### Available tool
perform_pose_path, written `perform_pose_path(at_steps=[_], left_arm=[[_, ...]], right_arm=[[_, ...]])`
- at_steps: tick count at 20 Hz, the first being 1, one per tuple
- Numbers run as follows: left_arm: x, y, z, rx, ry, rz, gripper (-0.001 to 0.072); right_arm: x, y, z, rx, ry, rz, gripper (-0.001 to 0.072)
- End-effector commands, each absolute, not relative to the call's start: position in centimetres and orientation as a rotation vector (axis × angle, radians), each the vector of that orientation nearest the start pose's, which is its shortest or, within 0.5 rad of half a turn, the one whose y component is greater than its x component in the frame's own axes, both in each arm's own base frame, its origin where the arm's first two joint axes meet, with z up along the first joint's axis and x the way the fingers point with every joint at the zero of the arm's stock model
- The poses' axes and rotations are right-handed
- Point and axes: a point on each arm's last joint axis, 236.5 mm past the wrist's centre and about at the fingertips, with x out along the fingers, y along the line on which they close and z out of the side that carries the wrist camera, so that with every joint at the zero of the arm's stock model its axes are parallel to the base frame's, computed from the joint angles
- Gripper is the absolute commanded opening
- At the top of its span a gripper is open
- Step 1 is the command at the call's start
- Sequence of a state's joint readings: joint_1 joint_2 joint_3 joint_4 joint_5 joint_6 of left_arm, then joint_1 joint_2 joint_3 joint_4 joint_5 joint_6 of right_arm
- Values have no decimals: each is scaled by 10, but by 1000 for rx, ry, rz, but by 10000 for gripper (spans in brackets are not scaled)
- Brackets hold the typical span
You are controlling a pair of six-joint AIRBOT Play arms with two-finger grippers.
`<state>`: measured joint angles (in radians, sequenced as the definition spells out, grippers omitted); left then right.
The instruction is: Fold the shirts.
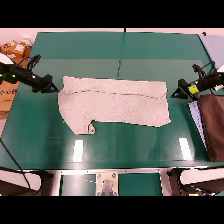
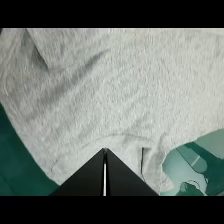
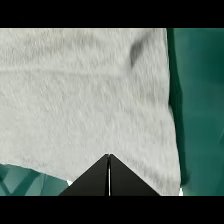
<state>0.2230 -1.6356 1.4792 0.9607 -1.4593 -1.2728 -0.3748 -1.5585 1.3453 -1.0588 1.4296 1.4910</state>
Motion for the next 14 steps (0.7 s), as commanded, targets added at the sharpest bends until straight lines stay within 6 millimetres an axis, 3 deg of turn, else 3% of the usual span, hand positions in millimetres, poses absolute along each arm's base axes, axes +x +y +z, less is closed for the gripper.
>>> perform_pose_path(at_steps=[1, 4, 6, 7, 8, 9, 10, 14], left_arm=[[377, -41, 8, -472, 1489, -416, 22], [337, -46, 0, -490, 1427, -331, 23], [316, -47, -11, -511, 1357, -262, 24], [306, -48, -18, -528, 1335, -229, 26], [296, -49, -26, -546, 1330, -209, 51], [287, -53, -34, -571, 1338, -202, 336], [278, -62, -45, -623, 1356, -204, 511], [274, -81, -76, -788, 1285, -193, 511]], right_arm=[[339, -24, -15, 745, 1394, 6, 8], [269, 2, -40, 815, 1450, -33, 8], [240, 27, -64, 916, 1483, -30, 19], [232, 37, -76, 973, 1494, -39, 112], [228, 40, -89, 1012, 1487, -65, 264], [227, 41, -99, 1041, 1465, -94, 335], [230, 40, -106, 1063, 1431, -124, 330], [260, 33, -110, 1119, 1268, -164, 330]])
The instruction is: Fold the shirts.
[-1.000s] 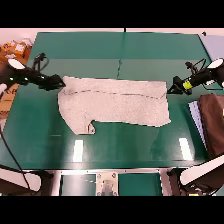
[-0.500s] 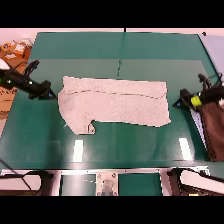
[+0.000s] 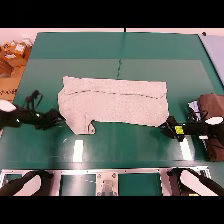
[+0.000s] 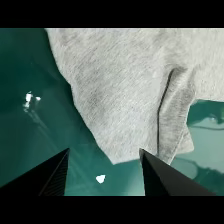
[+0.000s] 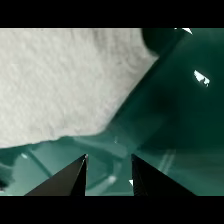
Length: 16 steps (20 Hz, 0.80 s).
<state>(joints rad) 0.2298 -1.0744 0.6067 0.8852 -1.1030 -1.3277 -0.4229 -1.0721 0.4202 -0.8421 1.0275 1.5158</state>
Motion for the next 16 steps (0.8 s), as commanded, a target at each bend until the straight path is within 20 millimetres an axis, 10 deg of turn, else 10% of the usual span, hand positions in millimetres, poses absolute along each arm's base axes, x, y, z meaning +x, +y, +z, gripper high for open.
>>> perform_pose_path(at_steps=[1, 9, 11, 12, 16], left_arm=[[272, -83, -85, -820, 1272, -177, 511], [282, -118, -112, -969, 1190, -189, 482], [285, -144, -120, -946, 1202, -227, 223], [288, -152, -114, -918, 1199, -274, 49], [285, -162, -76, -847, 1261, -448, 23]], right_arm=[[269, 32, -110, 1110, 1231, -169, 331], [307, 31, -102, 1037, 1087, -180, 330], [305, 33, -102, 1037, 1097, -174, 287], [305, 33, -102, 1034, 1101, -171, 134], [289, 32, -106, 908, 1189, -129, 9]])
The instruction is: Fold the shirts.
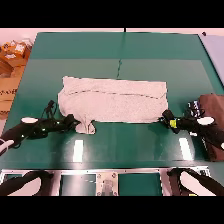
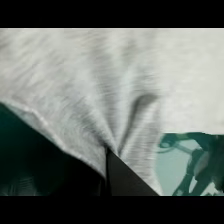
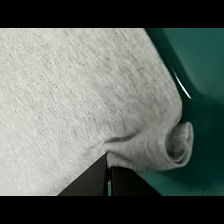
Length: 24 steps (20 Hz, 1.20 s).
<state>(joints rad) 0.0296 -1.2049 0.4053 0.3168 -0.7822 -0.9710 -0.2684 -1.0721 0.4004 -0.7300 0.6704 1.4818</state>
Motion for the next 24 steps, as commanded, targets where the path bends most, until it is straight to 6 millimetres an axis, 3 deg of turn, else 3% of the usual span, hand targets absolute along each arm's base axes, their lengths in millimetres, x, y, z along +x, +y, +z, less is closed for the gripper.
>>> perform_pose_path(at_steps=[1, 6, 9, 11, 14, 17, 19, 21, 24], left_arm=[[277, -154, -73, -797, 1307, -449, 23], [231, -102, -47, -567, 1425, -377, 23], [209, -102, -33, -522, 1460, -410, 23], [209, -104, -25, -523, 1457, -428, 23], [246, -97, 4, -480, 1329, -416, 22], [299, -89, 39, -460, 1182, -401, 22], [330, -93, 52, -489, 1137, -434, 23], [361, -97, 54, -528, 1103, -462, 23], [406, -97, 37, -574, 1072, -473, 23]], right_arm=[[282, 30, -105, 867, 1227, -112, 9], [264, 12, -75, 835, 1258, -94, 9], [238, 10, -63, 801, 1312, -112, 9], [230, 9, -53, 774, 1310, -121, 9], [245, 4, -31, 755, 1243, -111, 9], [291, 0, -1, 747, 1137, -75, 9], [323, 3, 10, 719, 1115, -40, 9], [357, 9, 8, 694, 1122, -11, 9], [407, 12, -15, 679, 1137, -6, 10]])
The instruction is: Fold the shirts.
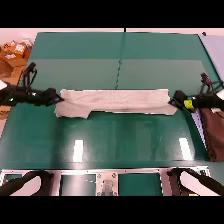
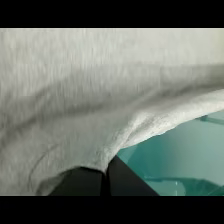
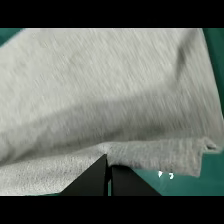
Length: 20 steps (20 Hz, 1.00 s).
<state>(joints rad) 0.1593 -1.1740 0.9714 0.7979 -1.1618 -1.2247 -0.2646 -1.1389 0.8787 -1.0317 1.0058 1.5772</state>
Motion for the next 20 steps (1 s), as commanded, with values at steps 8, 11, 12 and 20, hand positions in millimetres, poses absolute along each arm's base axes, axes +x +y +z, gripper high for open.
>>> perform_pose_path(at_steps=[8, 11, 12, 20], left_arm=[[505, -100, -15, -610, 1004, -387, 661], [510, -75, 23, -619, 985, -435, 664], [508, -69, 33, -632, 994, -449, 664], [488, -72, 43, -642, 1066, -524, 24]], right_arm=[[513, -27, -52, 756, 1090, -40, 427], [492, -75, -36, 702, 1147, -24, 427], [475, -86, -37, 694, 1199, 2, 427], [411, -70, -98, 741, 1414, 221, 538]])
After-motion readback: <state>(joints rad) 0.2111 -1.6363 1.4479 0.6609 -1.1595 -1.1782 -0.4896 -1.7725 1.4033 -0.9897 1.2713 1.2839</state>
